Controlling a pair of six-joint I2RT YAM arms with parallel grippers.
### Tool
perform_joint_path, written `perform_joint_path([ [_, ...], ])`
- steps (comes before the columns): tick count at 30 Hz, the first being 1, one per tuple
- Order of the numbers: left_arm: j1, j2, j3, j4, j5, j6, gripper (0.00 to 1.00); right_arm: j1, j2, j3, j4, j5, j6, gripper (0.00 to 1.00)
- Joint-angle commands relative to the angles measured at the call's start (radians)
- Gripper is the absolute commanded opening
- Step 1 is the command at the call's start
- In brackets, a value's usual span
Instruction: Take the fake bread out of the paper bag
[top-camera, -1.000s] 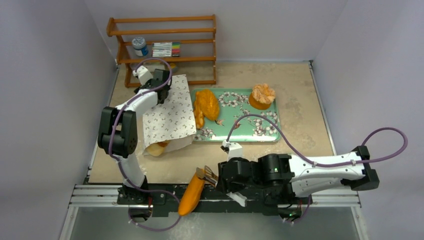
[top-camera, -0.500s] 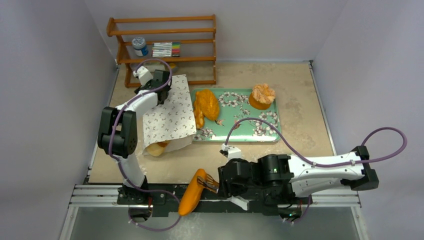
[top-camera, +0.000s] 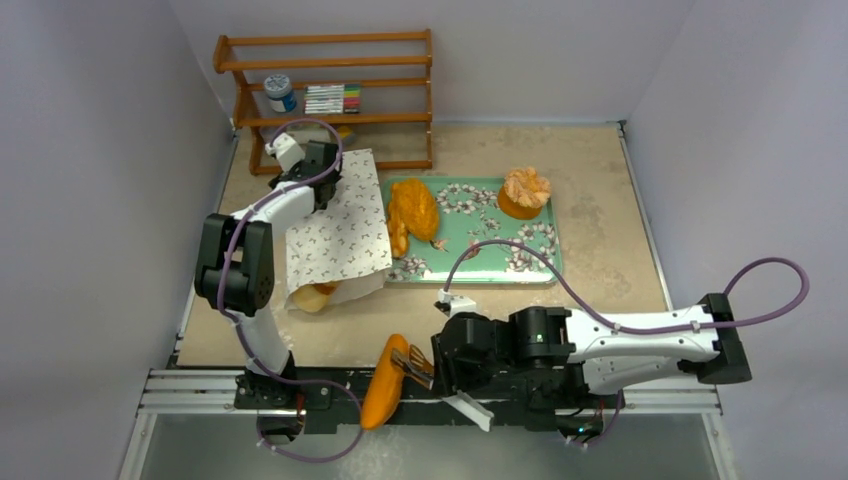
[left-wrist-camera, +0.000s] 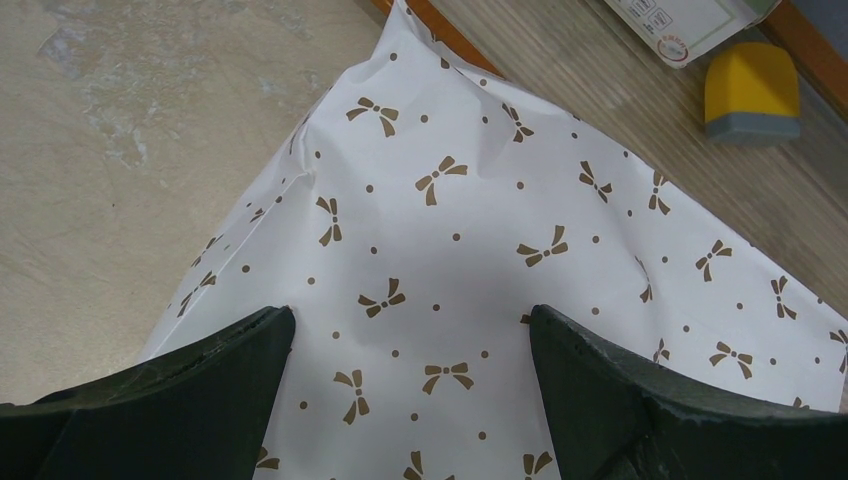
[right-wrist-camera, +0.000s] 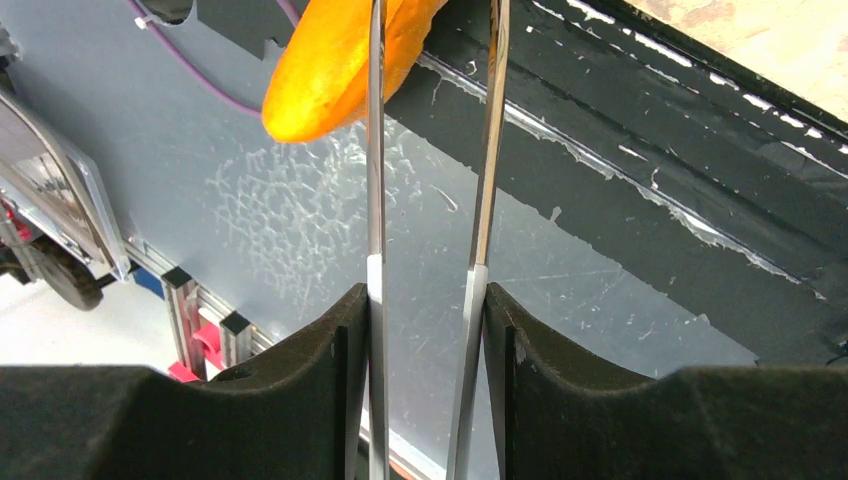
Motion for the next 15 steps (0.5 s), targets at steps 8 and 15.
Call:
perform_joint_path([
  [8,0.028,-0.044,-0.025,0.042,0.035,0.012,0.89,-0.093,0.077,-0.011,0.129,-0.116,-0.095,0.46],
  [15,0.044,-0.045,-0.038,0.056,0.051,0.009,0.89,-0.131,0.138,-0.004,0.203,-0.189,-0.189,0.47],
])
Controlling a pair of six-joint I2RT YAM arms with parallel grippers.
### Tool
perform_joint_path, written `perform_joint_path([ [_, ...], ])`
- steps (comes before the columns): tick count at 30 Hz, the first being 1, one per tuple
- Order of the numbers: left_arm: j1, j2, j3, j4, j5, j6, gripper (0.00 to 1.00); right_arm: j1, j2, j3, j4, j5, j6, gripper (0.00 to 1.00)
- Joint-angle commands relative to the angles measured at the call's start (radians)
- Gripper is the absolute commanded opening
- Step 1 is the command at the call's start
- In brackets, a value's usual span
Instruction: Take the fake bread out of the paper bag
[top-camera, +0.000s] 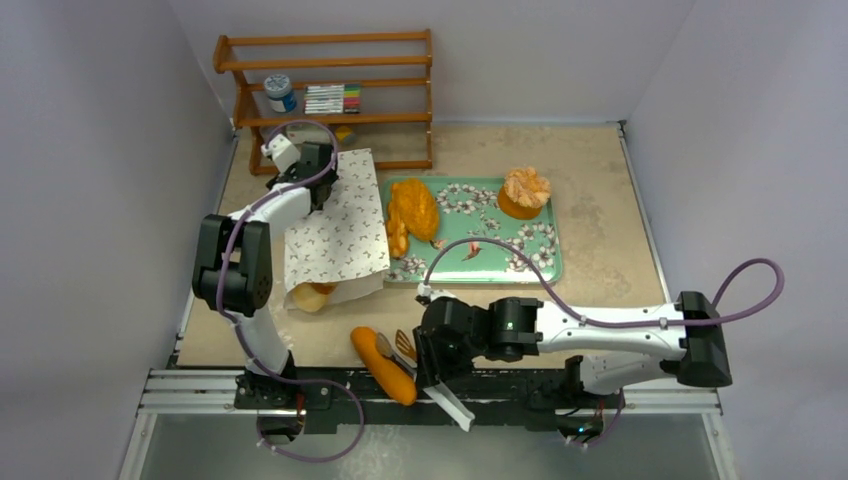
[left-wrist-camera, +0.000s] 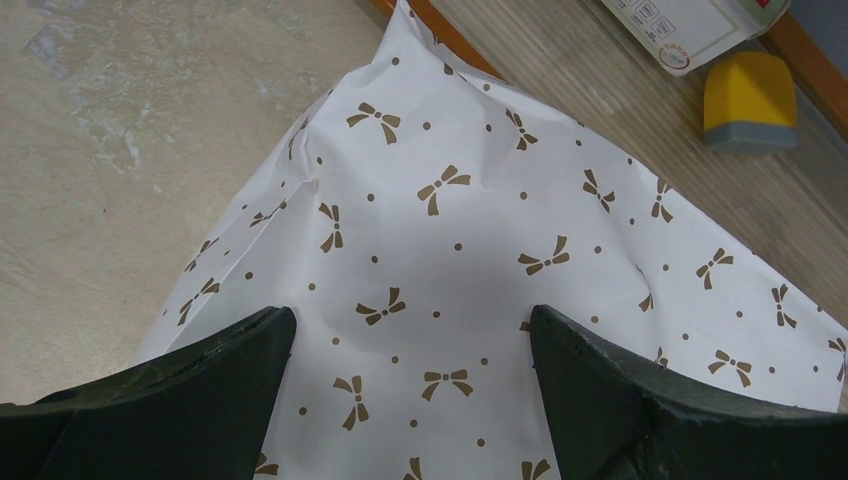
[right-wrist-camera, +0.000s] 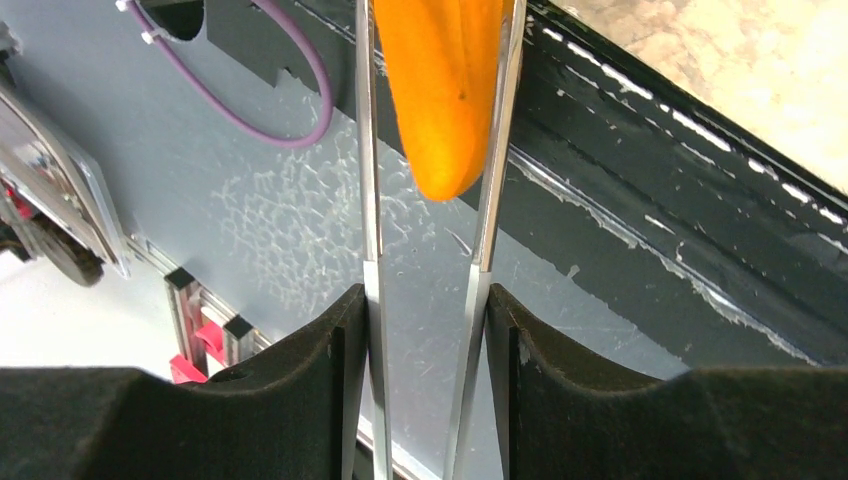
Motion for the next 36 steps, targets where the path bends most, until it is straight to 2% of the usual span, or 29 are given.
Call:
perform_joint_path([
  [1,0.022,-0.037,-0.017,0.022,0.016,0.009,0.89,-0.025,0.032,0.015,0.074,-0.073,-0.099,0.47],
  [6,0.028,-0.037,-0.018,0.023,0.020,0.012,0.89,-0.072,0.068,0.032,0.108,-0.145,-0.205,0.47],
  [17,0.034,-0.034,-0.019,0.021,0.025,0.006,0.89,-0.077,0.074,0.089,0.030,-0.234,-0.345,0.47],
  [32,0.038,-0.036,-0.035,0.022,0.034,0.001,0.89,-0.077,0.239,0.075,0.005,-0.242,-0.482,0.47],
  [36,0.038,-0.036,-0.041,0.026,0.038,0.001,0.89,-0.079,0.261,0.087,0.011,-0.245,-0.492,0.42],
])
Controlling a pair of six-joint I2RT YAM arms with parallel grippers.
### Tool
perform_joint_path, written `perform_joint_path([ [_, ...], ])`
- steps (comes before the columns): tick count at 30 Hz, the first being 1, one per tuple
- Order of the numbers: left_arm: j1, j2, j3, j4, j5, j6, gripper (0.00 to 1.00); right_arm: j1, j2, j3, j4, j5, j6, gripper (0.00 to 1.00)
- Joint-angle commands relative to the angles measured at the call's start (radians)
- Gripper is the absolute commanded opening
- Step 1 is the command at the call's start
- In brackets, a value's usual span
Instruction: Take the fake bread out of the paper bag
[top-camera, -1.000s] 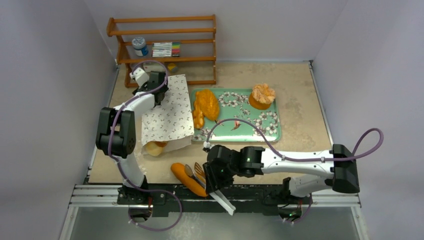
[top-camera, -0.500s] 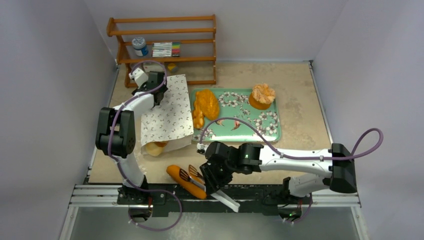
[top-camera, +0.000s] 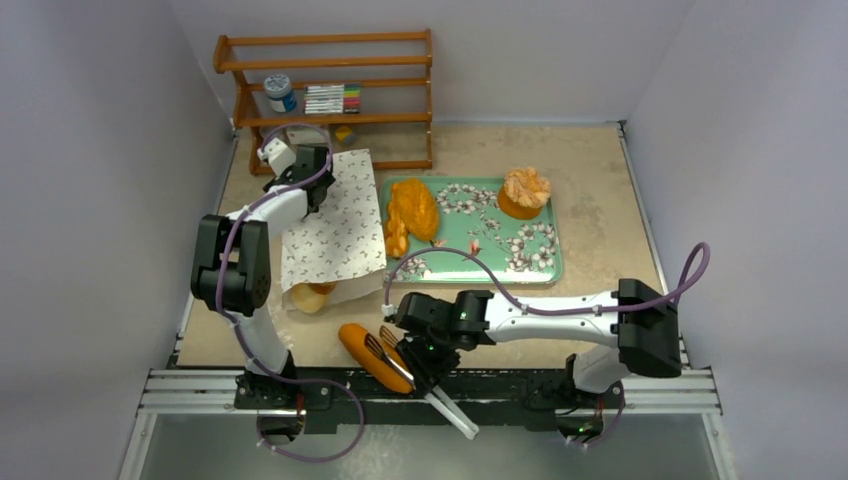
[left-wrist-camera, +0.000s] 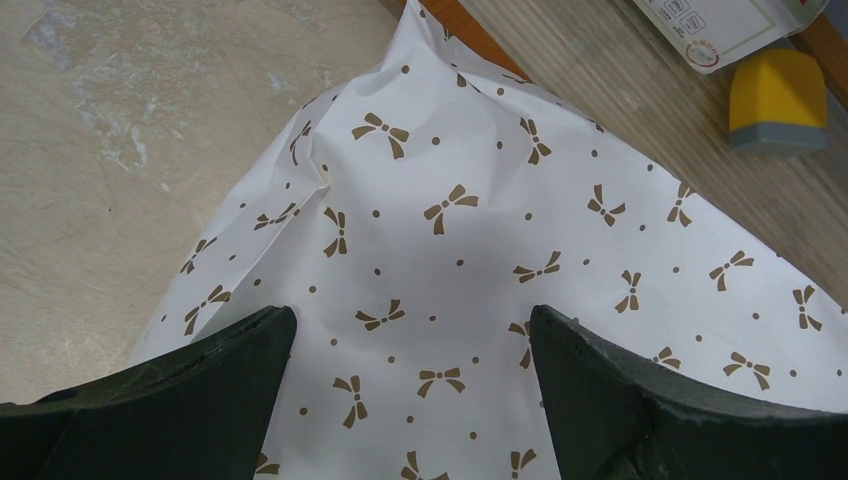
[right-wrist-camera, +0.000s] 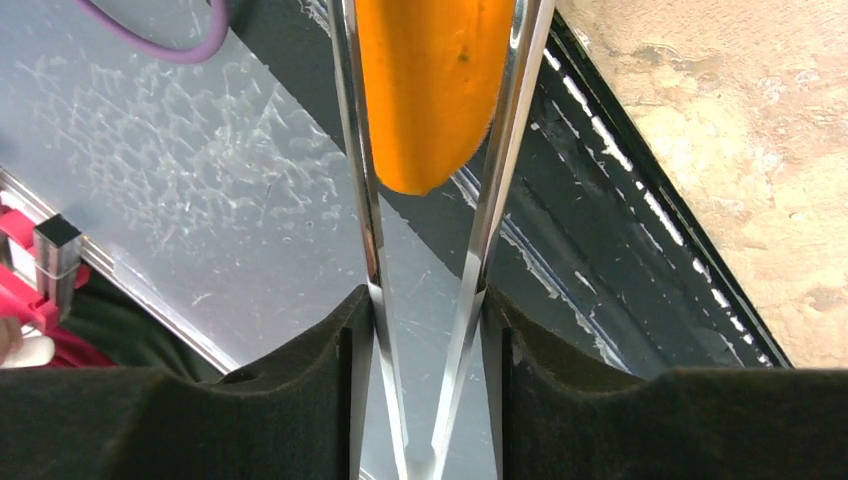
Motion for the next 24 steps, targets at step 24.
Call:
perform_joint_path([
  [24,0.026,-0.069,0.008,-0.024,0.007,0.011,0.89,-0.092,-0.057,0.122,-0.095,0.185,-0.060,0.00],
])
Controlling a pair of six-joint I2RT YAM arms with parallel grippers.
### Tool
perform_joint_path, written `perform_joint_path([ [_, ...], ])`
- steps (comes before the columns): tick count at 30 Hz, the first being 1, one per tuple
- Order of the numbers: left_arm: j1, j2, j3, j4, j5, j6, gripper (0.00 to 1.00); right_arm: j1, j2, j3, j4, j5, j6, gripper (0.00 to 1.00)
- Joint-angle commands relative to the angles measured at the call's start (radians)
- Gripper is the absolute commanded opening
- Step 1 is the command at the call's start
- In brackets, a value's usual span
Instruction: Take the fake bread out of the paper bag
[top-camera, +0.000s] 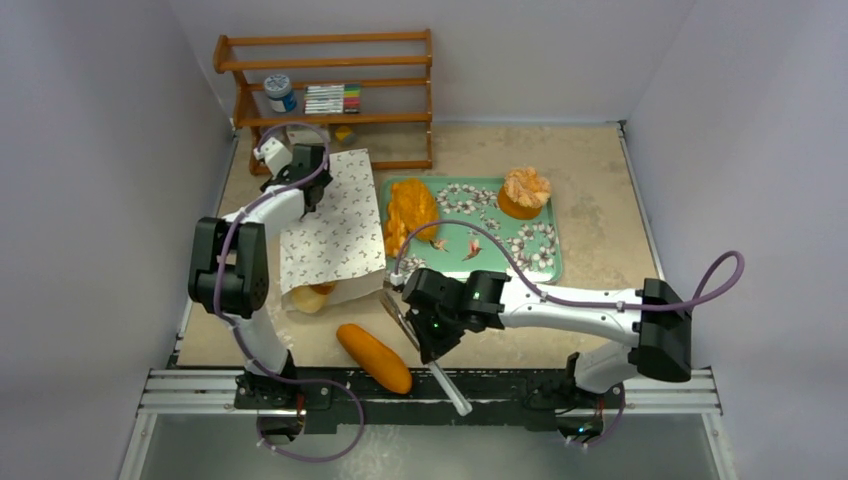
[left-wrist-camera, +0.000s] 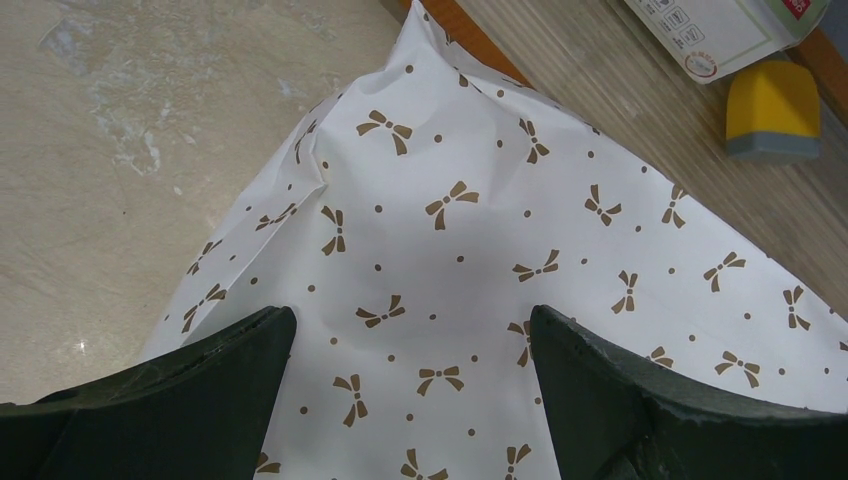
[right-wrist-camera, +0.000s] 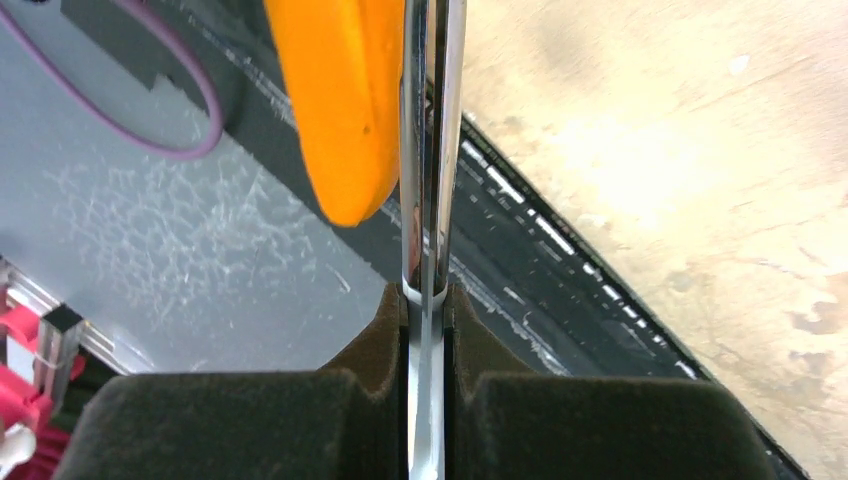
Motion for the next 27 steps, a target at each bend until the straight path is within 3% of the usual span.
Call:
perform_joint_path([
  [1,0.016,-0.061,0.013,-0.019,-0.003,0.015,0.89,-0.027,0.007,0.062,-0.016,0.028,-0.050,0.00],
  [7,0.024,-0.133,0.005,-0.034,-0.014,0.036,0.90,-0.024,-0.042,0.067,-0.023,0.054,-0.088,0.01],
  [16,0.026,-0.186,0.074,-0.091,-0.031,0.069,0.93,-0.023,-0.087,0.018,0.006,-0.012,-0.092,0.17],
  [27,-0.041,-0.431,-0.093,-0.118,0.042,0.052,0.92,-0.023,-0.123,-0.073,0.052,-0.121,-0.117,0.25],
])
